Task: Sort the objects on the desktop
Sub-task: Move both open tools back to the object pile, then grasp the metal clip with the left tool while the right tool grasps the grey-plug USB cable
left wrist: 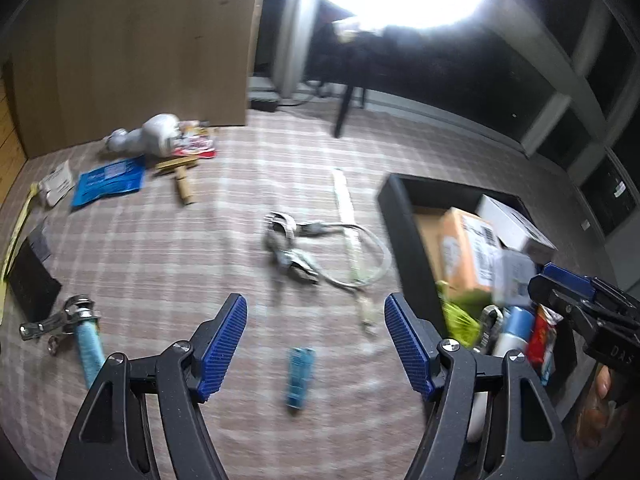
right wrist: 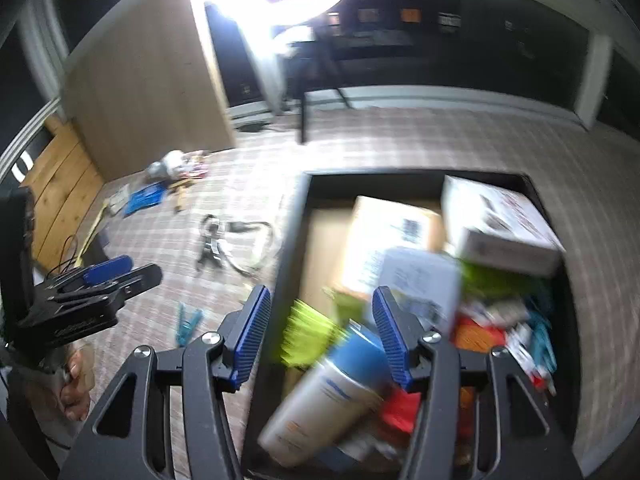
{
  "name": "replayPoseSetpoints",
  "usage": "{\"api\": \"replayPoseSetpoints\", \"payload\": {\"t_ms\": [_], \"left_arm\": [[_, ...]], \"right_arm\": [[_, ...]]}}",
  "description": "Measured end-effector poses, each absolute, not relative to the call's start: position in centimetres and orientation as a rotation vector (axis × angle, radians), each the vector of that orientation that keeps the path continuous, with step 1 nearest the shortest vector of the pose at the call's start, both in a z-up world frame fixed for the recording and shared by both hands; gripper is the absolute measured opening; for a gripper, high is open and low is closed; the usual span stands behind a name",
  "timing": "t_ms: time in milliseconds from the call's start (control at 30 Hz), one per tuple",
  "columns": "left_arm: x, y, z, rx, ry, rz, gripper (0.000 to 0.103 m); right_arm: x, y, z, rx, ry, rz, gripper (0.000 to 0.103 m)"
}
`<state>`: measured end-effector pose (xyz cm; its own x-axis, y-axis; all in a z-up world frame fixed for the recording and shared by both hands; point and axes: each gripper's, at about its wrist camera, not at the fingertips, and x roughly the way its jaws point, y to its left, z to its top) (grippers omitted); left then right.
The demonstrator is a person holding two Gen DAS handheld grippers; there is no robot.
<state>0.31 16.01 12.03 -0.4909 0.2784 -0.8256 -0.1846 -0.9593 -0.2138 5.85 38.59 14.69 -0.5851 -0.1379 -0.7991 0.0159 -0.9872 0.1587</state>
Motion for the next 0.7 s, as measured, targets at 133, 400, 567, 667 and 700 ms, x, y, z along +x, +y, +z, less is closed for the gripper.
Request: {"api": "replayPoseSetpoints", "payload": {"t_ms": [133, 400, 567, 667, 700], "left_arm": [[-1.9, 14.0, 11.3, -1.451, -0.176, 2.503, 0.068], [-6.2, 13.8, 8.8, -1.530, -0.173, 2.447, 0.066], [-9.1, 14.6, 6.8, -1.568, -0.146, 2.400, 0.061], [-10.7, 14.8, 5.7, -1.594, -0.161, 2.360, 0.058], [-11.1, 14.8, 5.5, -1.598, -0.161, 2.353, 0.056]], "right_arm": [[2.1, 36.3, 13.8, 1.437, -0.198, -2.617, 0.052], [-5.0, 32.7, 10.5, 1.637, -0.255, -2.455, 0.052], [-6.5, 32.2, 8.4, 1.754, -0.334, -2.414, 0.050], [-6.5, 32.5, 7.8, 1.792, -0.407, -2.400, 0.050], [-6.5, 32.6, 7.6, 1.806, -0.429, -2.408, 0.049]]}}
